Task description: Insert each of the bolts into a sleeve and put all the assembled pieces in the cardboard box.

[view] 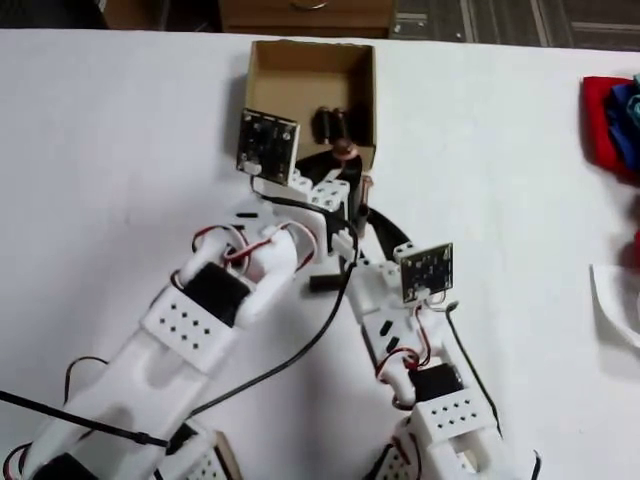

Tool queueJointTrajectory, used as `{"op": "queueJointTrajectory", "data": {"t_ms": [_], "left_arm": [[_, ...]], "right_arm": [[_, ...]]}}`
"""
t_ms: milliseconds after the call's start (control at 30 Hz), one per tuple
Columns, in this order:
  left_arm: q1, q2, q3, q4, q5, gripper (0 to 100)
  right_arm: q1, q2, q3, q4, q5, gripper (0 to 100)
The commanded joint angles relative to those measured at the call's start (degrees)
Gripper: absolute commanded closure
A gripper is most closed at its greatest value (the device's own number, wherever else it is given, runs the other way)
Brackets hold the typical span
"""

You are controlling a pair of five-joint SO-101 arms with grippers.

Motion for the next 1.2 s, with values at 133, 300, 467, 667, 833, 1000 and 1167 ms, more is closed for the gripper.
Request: {"op": "queueJointTrajectory", "data": {"t_ms": [133, 300, 467, 667, 833, 1000, 1167], "left_arm": [[2.3, -1.9, -0.1, -1.3, -0.1, 97], [3.7, 0.8, 0.3, -1.4, -4.9, 97], [3.5, 3.3, -0.6, -1.9, -6.5, 97], [3.2, 3.6, -0.7, -1.4, -6.6, 97], [3.3, 3.6, 0.5, 0.3, -6.8, 97], [3.6, 3.2, 0.0, 5.4, -15.6, 97], [3.3, 3.1, 0.0, 10.7, -19.3, 89]], "right_arm": [[0.3, 0.0, 0.2, -1.5, -0.4, 97.7], [0.3, 0.0, 0.2, -1.5, -0.4, 97.7], [0.3, 0.0, 0.2, -1.5, -0.4, 97.7], [0.3, 0.0, 0.2, -1.5, -0.4, 97.7], [0.3, 0.0, 0.2, -1.5, -0.4, 97.7], [0.3, 0.0, 0.2, -1.5, -0.4, 97.7], [0.3, 0.0, 0.2, -1.5, -0.4, 97.7]]}}
